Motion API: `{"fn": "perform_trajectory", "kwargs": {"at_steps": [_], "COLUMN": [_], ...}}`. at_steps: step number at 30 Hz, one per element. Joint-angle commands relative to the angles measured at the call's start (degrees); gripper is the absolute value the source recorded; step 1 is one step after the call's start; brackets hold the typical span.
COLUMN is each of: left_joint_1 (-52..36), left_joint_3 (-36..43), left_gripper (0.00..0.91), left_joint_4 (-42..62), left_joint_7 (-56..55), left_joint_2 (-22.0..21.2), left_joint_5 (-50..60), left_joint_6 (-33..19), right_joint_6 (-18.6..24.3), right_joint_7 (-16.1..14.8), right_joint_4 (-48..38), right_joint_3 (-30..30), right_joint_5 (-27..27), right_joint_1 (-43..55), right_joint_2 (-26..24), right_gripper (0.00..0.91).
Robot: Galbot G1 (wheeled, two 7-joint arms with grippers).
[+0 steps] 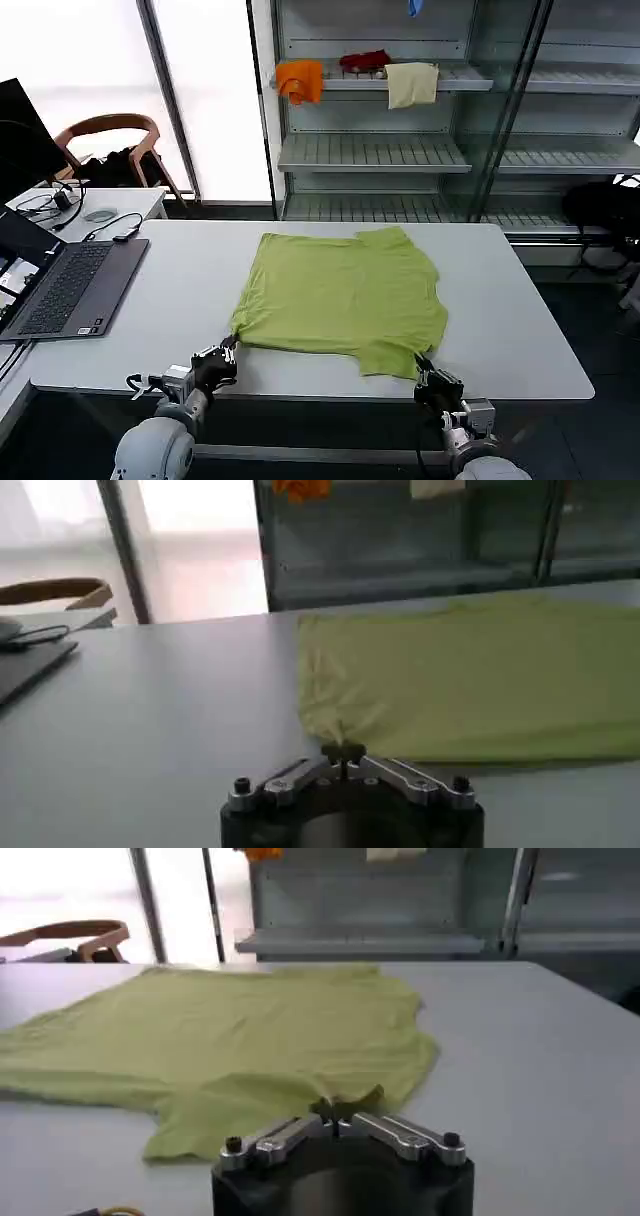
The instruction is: Fold and organize the clothes.
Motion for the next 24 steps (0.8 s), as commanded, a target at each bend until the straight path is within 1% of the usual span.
{"fn": "perform_trajectory", "kwargs": {"at_steps": [1, 7, 11, 15, 24], "left_joint_1": [-5.1, -11.2, -14.3, -16.3, -18.6], "left_joint_3": [-0.2, 1.5, 2.2, 2.8, 2.8], "left_gripper": [0.000, 0.000, 0.000, 0.010, 0.000], "left_joint_4": [-0.5, 3.8, 7.0, 10.2, 14.6], "left_joint_7": [-0.2, -0.9, -1.6, -2.1, -2.7], "left_joint_2": [-0.6, -1.0, -1.5, -1.8, -2.6], "left_joint_5": [-4.1, -4.2, -3.8, -3.0, -2.5], "left_joint_6": [0.5, 1.6, 1.6, 1.2, 0.5], "right_joint_6": [1.0, -0.8, -1.8, -2.4, -2.7], "right_joint_7": [1.4, 1.5, 1.0, 0.8, 1.1], "right_joint_4": [-0.2, -4.1, -9.3, -14.0, -21.7], "right_joint_3": [0.0, -0.5, -0.7, -1.3, -2.1], "right_joint_5": [-0.6, -0.6, -0.7, -1.0, -1.6], "right_joint_1": [4.9, 10.9, 15.5, 19.2, 25.8], "right_joint_2": [0.1, 0.3, 0.2, 0.4, 1.5], "right_gripper": [0.000, 0.000, 0.000, 0.000, 0.000]}}
